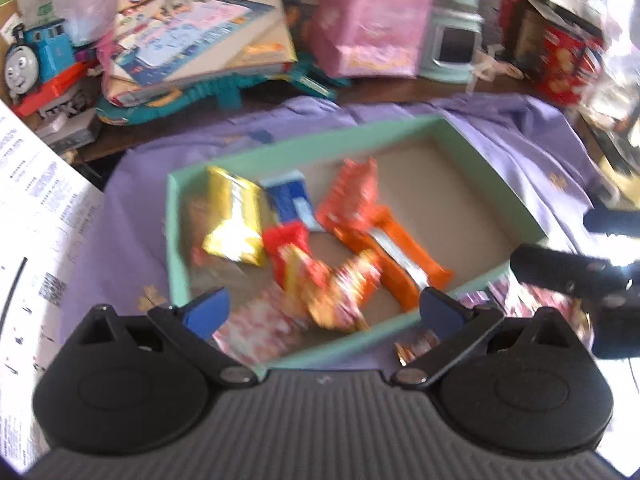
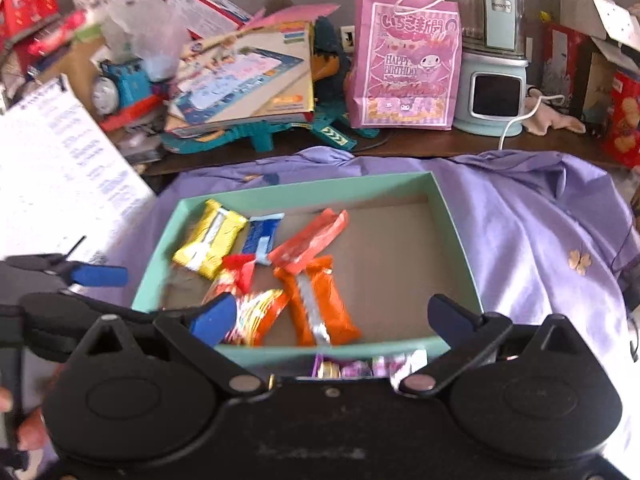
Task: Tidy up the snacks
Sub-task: 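Move both open tools back over the snack pile beside the box, then grasp the red packet with the right tool while the left tool grasps the pink peach candy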
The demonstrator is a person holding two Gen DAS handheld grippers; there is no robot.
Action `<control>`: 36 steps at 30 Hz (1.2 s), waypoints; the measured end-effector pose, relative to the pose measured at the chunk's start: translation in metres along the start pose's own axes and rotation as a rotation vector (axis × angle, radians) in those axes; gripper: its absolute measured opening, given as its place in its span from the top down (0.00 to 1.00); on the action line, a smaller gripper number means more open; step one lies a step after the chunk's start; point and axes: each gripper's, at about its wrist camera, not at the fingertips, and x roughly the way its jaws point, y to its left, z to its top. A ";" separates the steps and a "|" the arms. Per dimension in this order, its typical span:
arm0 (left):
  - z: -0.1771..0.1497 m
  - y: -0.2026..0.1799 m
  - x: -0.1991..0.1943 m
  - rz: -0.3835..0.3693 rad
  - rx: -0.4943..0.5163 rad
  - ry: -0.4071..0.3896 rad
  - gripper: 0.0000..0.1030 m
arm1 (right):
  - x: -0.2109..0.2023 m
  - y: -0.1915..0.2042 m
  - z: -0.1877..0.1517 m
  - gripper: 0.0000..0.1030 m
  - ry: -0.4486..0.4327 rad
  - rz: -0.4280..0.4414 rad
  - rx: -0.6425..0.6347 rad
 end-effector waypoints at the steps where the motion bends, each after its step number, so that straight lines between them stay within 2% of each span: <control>1: -0.008 -0.009 0.000 -0.007 0.013 0.011 0.00 | -0.004 -0.004 -0.005 0.00 0.010 0.003 -0.001; 5: -0.036 -0.036 0.004 -0.026 0.061 0.060 0.00 | -0.004 -0.016 -0.031 0.00 0.136 0.004 -0.059; 7: -0.054 -0.048 0.007 -0.042 0.083 0.087 0.00 | -0.007 -0.024 -0.046 0.00 0.172 -0.022 -0.018; 9: -0.072 -0.057 0.010 -0.070 0.095 0.127 0.00 | -0.010 -0.031 -0.061 0.00 0.189 -0.075 0.014; 12: -0.095 -0.069 0.013 -0.112 0.114 0.178 0.00 | -0.018 -0.035 -0.081 0.00 0.169 -0.114 0.019; 13: -0.103 -0.074 0.015 -0.119 0.125 0.191 0.00 | -0.020 -0.040 -0.085 0.05 0.167 -0.105 0.031; 14: -0.109 -0.078 0.016 -0.125 0.133 0.200 0.00 | -0.021 -0.042 -0.091 0.15 0.173 -0.095 0.049; 15: -0.116 -0.083 0.018 -0.131 0.139 0.210 0.00 | -0.022 -0.044 -0.096 0.19 0.177 -0.094 0.066; 17: -0.125 -0.088 0.020 -0.148 0.147 0.230 0.06 | -0.022 -0.046 -0.108 0.29 0.188 -0.105 0.092; 19: -0.134 -0.094 0.023 -0.171 0.156 0.253 0.13 | -0.020 -0.047 -0.121 0.34 0.201 -0.084 0.131; 20: -0.137 -0.097 0.024 -0.179 0.163 0.259 0.17 | -0.019 -0.049 -0.126 0.43 0.210 -0.071 0.155; 21: -0.140 -0.099 0.024 -0.179 0.172 0.261 0.20 | -0.019 -0.050 -0.131 0.48 0.217 -0.060 0.171; 23: -0.142 -0.102 0.026 -0.164 0.192 0.246 0.33 | -0.018 -0.048 -0.139 0.60 0.213 -0.052 0.183; 24: -0.144 -0.104 0.024 -0.144 0.217 0.221 0.40 | -0.019 -0.047 -0.141 0.61 0.210 -0.049 0.184; 25: -0.144 -0.105 0.022 -0.139 0.235 0.204 0.54 | -0.018 -0.047 -0.143 0.61 0.211 -0.046 0.185; 31: -0.135 -0.077 0.026 -0.152 0.166 0.199 0.57 | -0.018 -0.043 -0.136 0.61 0.199 -0.041 0.155; 34: -0.132 -0.059 0.028 -0.115 0.132 0.190 0.57 | -0.016 -0.039 -0.130 0.61 0.200 -0.018 0.137; 36: -0.129 -0.048 0.032 -0.130 0.094 0.195 0.57 | -0.013 -0.033 -0.127 0.61 0.213 0.012 0.134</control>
